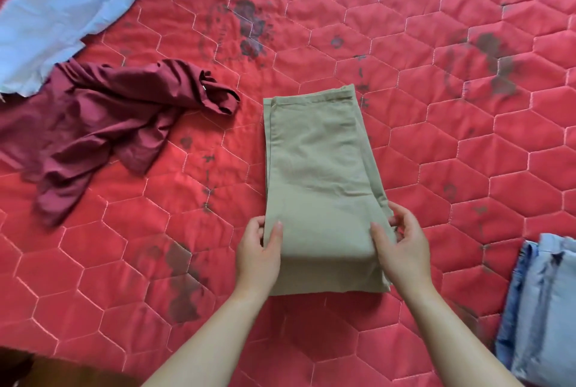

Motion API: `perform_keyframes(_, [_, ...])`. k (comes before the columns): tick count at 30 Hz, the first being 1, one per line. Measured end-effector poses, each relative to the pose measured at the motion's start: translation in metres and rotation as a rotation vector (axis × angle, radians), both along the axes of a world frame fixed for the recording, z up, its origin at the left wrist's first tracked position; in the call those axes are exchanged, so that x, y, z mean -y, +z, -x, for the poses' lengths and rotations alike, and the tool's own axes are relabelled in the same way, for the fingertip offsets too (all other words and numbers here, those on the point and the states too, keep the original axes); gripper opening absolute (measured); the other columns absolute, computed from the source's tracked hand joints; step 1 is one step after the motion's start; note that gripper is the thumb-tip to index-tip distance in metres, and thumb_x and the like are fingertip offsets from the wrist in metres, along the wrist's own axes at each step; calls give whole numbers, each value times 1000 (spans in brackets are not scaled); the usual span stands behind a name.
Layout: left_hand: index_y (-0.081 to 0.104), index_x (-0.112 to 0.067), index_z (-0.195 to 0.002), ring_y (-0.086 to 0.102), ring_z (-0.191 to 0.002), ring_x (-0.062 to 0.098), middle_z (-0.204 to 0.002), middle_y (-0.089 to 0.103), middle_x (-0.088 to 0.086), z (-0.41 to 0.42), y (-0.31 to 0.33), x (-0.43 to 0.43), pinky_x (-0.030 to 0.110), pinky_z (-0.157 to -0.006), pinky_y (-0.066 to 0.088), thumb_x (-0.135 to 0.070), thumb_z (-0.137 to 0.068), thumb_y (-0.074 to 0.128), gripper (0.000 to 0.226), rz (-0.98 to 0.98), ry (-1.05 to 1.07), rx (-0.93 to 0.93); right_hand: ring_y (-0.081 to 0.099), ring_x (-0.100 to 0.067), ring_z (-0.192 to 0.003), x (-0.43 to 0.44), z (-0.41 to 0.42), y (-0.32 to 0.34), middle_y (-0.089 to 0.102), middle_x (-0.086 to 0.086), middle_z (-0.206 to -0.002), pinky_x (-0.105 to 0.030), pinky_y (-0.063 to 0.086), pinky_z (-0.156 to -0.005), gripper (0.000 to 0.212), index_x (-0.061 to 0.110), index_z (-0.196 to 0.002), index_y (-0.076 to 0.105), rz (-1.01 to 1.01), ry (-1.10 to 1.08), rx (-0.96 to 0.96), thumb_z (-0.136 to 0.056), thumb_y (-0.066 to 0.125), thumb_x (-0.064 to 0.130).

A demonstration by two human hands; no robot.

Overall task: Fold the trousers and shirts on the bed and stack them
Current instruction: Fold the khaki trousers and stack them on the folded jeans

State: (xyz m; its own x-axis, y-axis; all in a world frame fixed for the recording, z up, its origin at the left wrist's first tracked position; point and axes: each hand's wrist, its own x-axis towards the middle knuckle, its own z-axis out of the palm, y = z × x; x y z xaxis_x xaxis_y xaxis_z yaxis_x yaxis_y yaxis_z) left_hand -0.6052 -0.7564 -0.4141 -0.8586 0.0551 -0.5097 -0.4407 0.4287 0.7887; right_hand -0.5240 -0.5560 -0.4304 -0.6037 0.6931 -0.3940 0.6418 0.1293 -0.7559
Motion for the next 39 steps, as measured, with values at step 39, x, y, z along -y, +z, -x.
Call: perform_keyframes(39, [48,-31,-128,47,-121,9,-126,52,-11,-62,-23,30,16,-94,31,-25,-88,59,41,158,-337,34,47,-14,-116,16,-63,-12,50,-3,-128,-16,30,-90,55,17,-137,39,-32,297,115,-88,59,32])
